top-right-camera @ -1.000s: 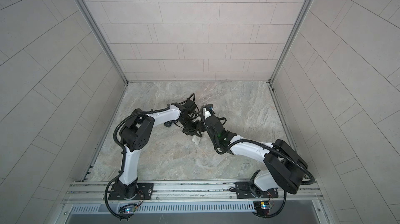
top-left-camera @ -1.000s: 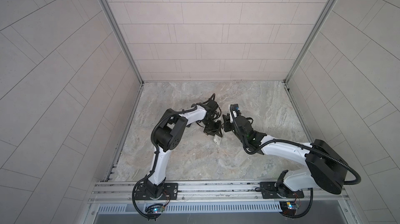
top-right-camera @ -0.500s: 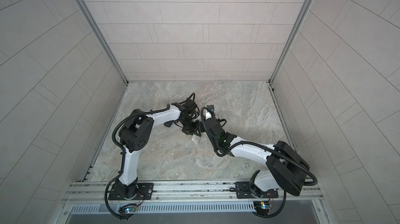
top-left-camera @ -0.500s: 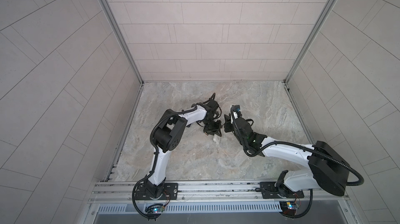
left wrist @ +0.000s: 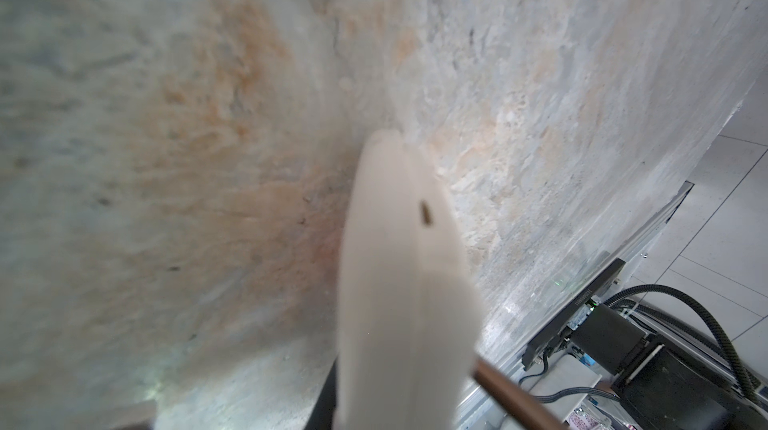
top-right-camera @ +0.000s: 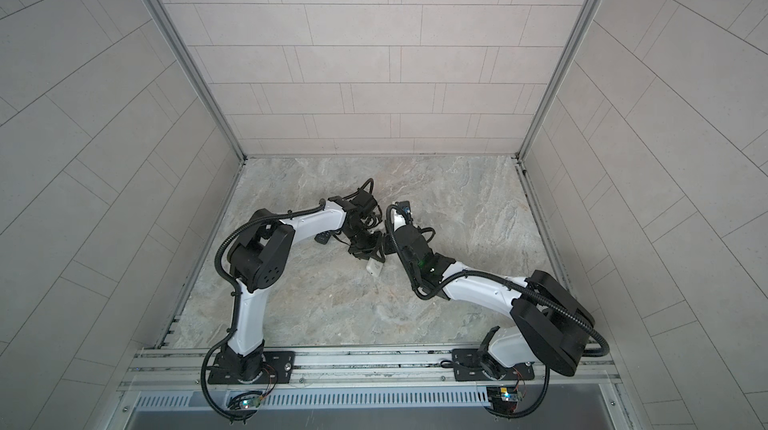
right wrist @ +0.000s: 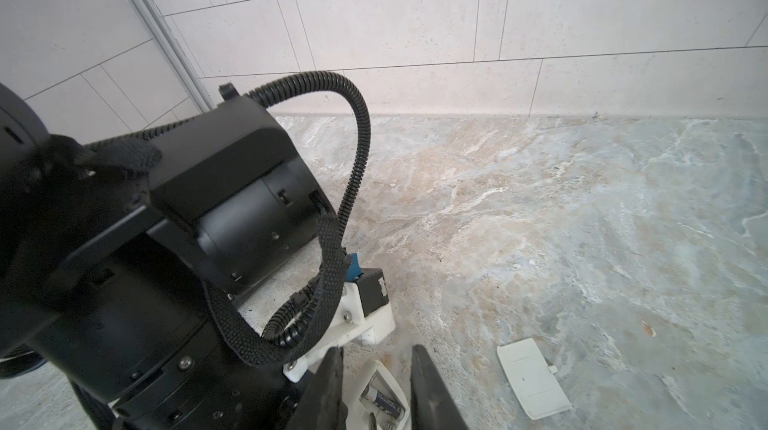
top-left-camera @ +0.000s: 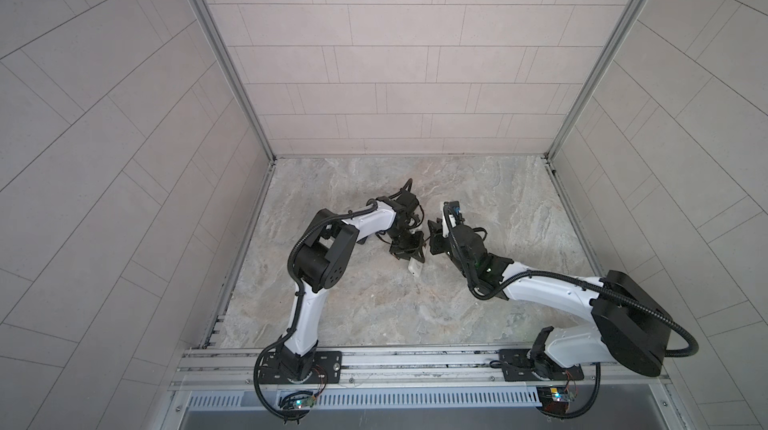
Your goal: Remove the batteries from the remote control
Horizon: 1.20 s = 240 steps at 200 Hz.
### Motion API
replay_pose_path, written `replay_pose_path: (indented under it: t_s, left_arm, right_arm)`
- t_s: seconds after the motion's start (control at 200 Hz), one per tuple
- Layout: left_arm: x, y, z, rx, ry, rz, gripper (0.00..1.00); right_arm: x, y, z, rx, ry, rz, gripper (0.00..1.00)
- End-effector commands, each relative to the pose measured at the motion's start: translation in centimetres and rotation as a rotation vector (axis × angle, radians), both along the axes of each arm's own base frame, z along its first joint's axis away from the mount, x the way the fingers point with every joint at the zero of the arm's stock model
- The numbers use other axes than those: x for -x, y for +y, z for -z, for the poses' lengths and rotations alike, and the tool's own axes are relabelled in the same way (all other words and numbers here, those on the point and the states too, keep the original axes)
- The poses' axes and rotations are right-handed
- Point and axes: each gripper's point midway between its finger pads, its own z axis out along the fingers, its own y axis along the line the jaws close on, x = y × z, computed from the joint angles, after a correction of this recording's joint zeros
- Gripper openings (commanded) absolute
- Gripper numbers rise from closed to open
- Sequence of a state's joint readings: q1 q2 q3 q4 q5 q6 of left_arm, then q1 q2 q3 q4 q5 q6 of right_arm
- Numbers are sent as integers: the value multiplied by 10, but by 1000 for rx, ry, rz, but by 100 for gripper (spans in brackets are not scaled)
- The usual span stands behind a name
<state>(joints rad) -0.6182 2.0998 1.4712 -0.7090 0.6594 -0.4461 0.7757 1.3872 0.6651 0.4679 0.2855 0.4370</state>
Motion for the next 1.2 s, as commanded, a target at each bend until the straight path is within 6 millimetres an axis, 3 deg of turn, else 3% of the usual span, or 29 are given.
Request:
replay_pose_path:
  t_s: [0.0,0.21,0.55,0.941,1.036,1.196]
  left_arm:
    - [6,-2,-13,28,15,34,10]
    - [8,1,-11,26,41,47,10]
    - [-2,13,-12,-33,4,15,10]
    - [-36,20,-18,-110,-125,-96,10]
    - [-43,12,-20,-64,-126,-119,10]
    - [-54,-6,-24,31,-136,-148,11]
  right_arm:
    - [-4,7,3,-23,-10,-46,0]
    - [-15,7,12,-63,14,-77,0]
    - [-8,-9,8,6,17,-30,0]
    - [-8,-31,-11,3,27,59,0]
    - [-1,-36,-8,33,71,49,0]
    - [5,-61,-9,26,109,100,0]
